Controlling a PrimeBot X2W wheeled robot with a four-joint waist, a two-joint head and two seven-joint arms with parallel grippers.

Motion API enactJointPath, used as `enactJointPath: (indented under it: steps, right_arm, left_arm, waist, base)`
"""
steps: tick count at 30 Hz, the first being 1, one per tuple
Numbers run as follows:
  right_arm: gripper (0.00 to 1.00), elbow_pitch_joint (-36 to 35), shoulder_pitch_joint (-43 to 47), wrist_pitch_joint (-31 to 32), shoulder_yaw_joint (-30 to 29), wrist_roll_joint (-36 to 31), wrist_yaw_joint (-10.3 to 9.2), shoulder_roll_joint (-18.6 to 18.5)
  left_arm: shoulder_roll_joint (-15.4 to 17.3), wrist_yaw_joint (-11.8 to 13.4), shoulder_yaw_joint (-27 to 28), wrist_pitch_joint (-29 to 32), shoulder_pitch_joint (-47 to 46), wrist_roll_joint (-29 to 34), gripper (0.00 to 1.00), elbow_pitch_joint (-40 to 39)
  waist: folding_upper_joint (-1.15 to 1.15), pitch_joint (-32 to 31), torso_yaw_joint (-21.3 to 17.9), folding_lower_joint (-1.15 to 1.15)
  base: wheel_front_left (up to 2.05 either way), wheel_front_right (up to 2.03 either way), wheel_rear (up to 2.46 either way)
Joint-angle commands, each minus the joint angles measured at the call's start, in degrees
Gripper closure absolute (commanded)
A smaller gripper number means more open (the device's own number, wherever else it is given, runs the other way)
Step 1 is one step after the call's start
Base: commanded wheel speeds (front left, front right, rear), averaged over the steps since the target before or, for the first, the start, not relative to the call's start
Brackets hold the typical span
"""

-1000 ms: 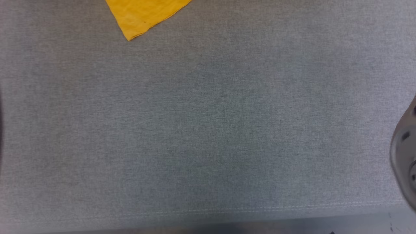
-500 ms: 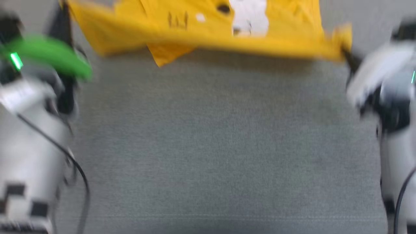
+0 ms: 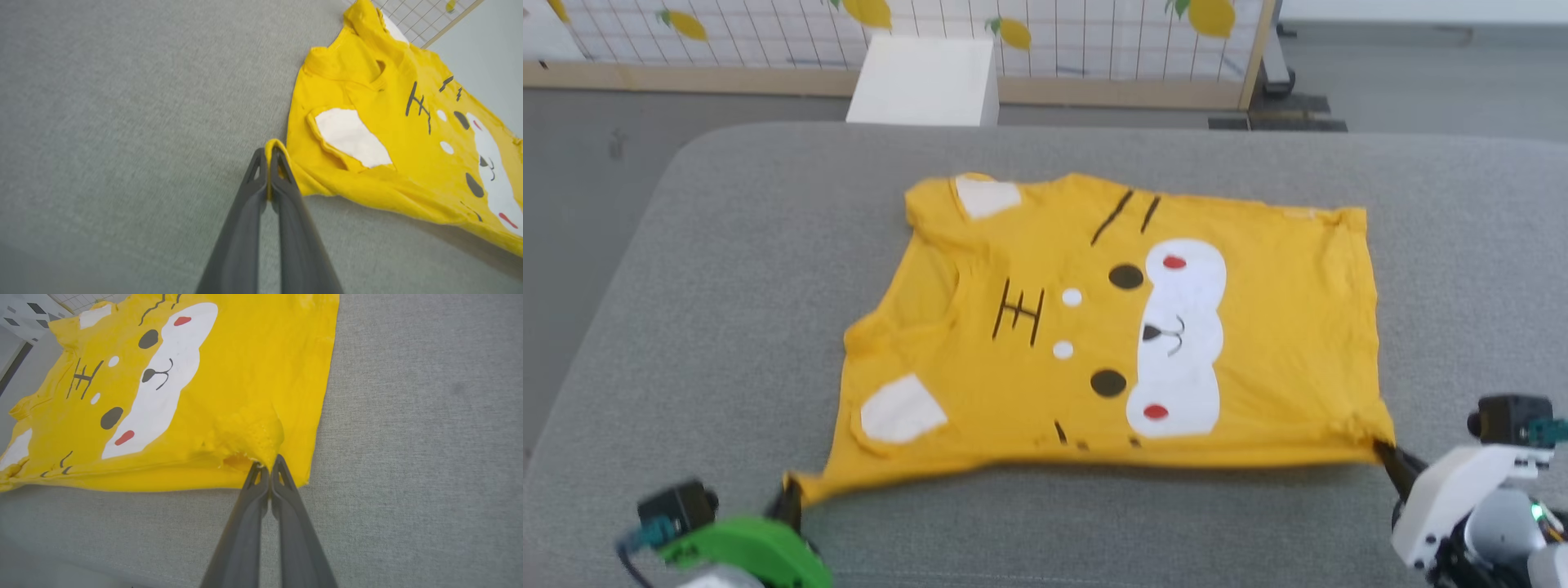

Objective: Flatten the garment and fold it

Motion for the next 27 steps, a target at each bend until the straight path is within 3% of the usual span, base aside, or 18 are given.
enactJointPath:
  steps: [1, 7, 14, 21, 27]
  right_arm:
    - [1.00, -0.5, 1.9, -0.6, -0.1, -0.5, -0.06, -0.2]
    - [1.00, -0.2, 6.6, 0.2, 0.3, -1.9, -0.06, -0.1]
    - [1.00, 0.2, 5.7, 0.7, 0.8, -2.4, -0.06, -0.2]
    - [1.00, -1.3, -2.1, 6.6, 0.4, -4.5, -0.06, -0.3]
    - [1.00, -2.0, -10.3, 14.2, -1.4, -8.5, -0.06, 1.6]
  left_arm:
    - [0.2, 1.3, 0.0, 1.2, 3.1, -1.0, 1.00, -1.4]
    - [0.5, 4.6, -1.7, 6.1, 10.7, -2.2, 1.00, -5.8]
    - [1.1, 4.9, -0.9, 4.8, 10.0, -1.7, 1.00, -11.3]
    - [3.7, 3.7, -1.8, 8.2, -2.3, 0.9, 1.00, -15.1]
    - [5.9, 0.6, -4.5, 14.1, -16.4, 3.3, 1.00, -11.0]
  waist:
    - [0.00, -2.5, 0.9, 0.01]
    - [0.00, -2.8, 1.0, 0.01]
    - [0.00, -2.0, 0.2, 0.01]
    - [0.00, 2.3, 0.1, 0.01]
    - [0.00, 7.9, -0.7, 0.01]
  base:
    - [0.00, 0.00, 0.00]
    - [0.00, 0.00, 0.00]
    - [0.00, 0.00, 0.00]
    - [0.00, 0.00, 0.00]
    - [0.00, 0.00, 0.00]
